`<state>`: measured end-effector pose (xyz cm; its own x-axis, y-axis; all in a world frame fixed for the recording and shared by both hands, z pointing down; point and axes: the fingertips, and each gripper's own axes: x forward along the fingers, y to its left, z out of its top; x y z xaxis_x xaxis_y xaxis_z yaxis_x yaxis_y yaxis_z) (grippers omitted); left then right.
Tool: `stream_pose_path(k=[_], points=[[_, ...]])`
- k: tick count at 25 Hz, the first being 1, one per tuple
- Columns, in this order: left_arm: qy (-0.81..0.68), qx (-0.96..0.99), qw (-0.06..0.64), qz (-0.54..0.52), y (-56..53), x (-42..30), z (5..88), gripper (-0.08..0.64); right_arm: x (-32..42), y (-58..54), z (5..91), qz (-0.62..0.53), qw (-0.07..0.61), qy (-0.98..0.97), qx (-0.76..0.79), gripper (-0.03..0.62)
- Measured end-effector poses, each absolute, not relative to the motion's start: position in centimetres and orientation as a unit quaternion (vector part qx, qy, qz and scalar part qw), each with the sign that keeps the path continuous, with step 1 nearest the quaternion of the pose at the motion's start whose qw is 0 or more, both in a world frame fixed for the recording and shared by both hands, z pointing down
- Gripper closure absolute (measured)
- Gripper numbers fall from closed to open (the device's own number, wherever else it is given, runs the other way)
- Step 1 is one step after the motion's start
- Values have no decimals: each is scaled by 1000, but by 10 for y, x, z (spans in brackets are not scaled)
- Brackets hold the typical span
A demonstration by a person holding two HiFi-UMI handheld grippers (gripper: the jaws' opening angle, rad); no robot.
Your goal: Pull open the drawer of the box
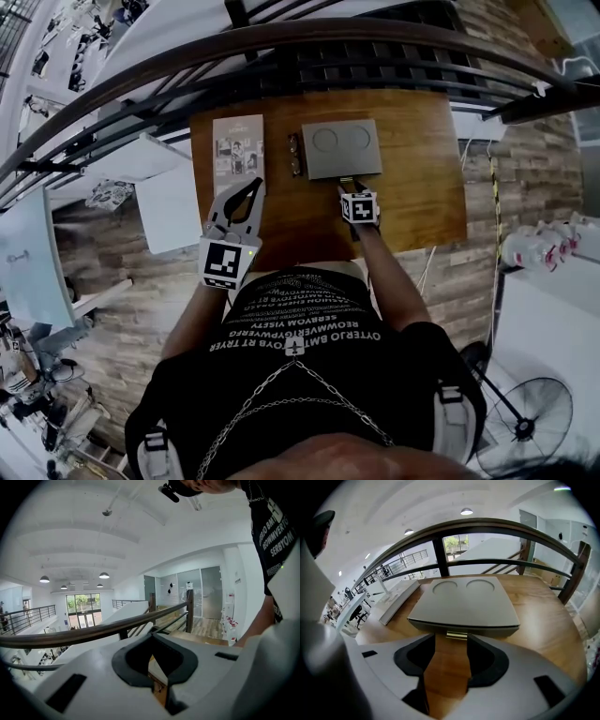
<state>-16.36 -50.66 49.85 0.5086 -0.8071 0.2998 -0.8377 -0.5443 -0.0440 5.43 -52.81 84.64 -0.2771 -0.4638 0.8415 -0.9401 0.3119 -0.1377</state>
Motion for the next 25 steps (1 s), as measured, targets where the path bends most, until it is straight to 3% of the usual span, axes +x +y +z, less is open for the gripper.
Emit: stream_pose_path(k=[25], points=[[-470, 867, 65, 152, -486, -163, 506, 555, 63, -545, 875, 364, 380, -678, 514, 376]])
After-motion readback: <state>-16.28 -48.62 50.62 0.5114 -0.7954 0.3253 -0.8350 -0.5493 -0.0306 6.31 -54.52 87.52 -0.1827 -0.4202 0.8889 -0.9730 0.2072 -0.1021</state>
